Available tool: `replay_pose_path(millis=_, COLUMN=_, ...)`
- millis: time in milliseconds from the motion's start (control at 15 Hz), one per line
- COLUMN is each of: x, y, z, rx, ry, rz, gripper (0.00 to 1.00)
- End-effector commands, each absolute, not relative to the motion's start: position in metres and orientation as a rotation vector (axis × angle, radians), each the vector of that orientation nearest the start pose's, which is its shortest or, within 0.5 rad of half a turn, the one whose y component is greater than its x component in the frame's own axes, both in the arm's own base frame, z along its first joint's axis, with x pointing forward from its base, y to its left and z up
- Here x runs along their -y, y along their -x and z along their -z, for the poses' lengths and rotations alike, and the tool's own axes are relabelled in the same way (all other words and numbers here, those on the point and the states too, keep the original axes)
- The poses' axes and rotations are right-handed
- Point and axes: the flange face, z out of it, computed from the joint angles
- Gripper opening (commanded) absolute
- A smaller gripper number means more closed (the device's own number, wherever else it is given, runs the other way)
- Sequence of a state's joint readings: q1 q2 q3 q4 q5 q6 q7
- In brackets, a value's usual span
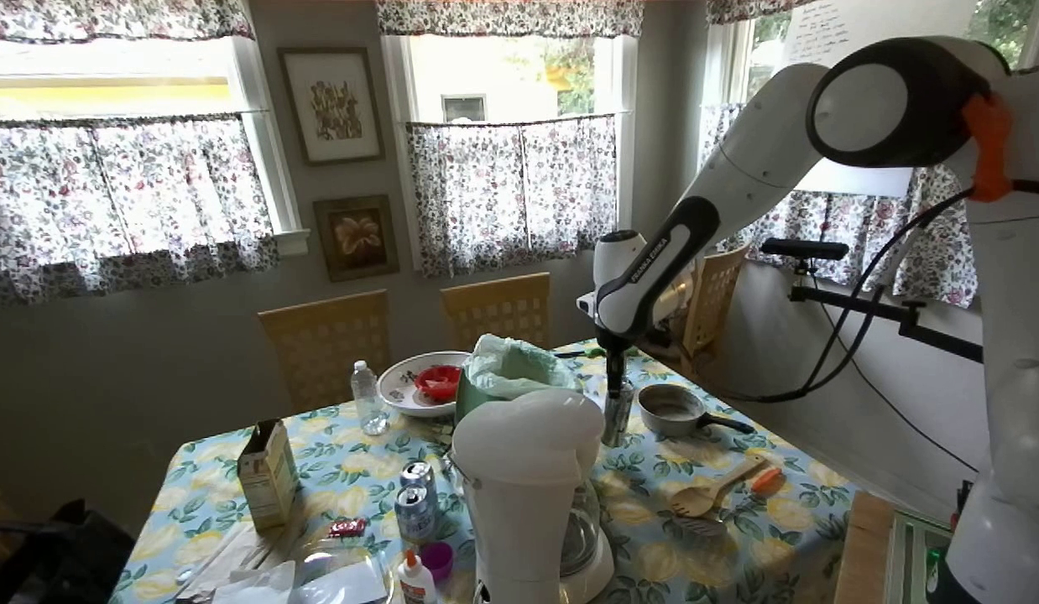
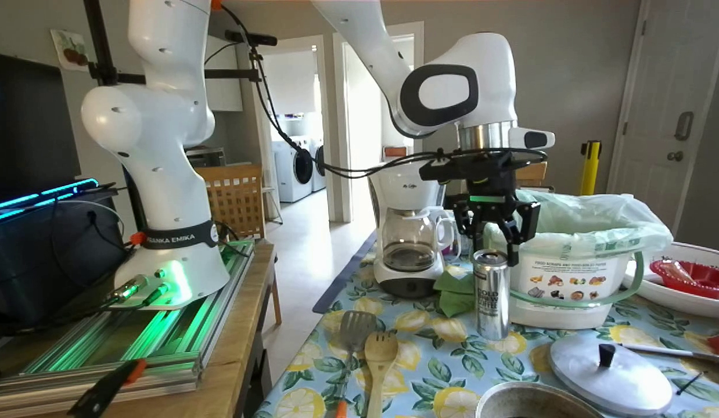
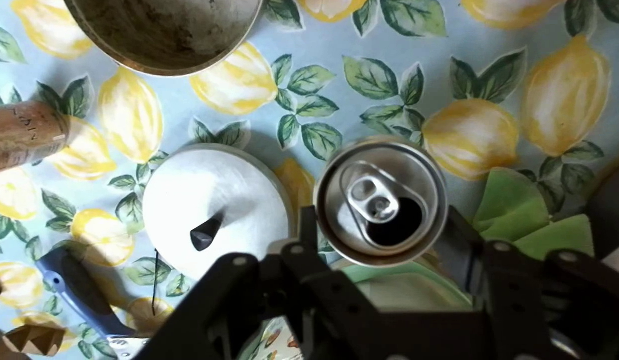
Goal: Remove the can from the bin
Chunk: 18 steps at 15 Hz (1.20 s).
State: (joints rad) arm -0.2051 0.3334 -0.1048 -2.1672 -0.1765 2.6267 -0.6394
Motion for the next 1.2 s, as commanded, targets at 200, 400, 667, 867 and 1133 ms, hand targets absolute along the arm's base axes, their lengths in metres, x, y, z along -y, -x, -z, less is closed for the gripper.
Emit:
replay_pose_path(millis=200, x=0.179, y=-0.565, z=-0.223, rx=0.894, ry=3.216, rz=0.131, gripper=0.35)
replay_pose_path(millis=400, x=0.182, y=-0.566, z=-0.217, rx=0.923, ry=3.209, rz=0.118, gripper=0.35)
replay_pose_path(millis=667, x=0.184, y=-0.568, z=-0.213, rx=0.941, ry=3.204, rz=0.116, gripper=0.35)
replay_pose_path(millis=867, x=0.185, y=-0.571, z=-0.214, rx=0.941, ry=3.205, rz=0.127, gripper=0.93)
replay_pose_path(millis=1133, x=0.183, y=-0.572, z=-0.223, rx=0.916, ry=3.199, rz=0.156, gripper=1.0)
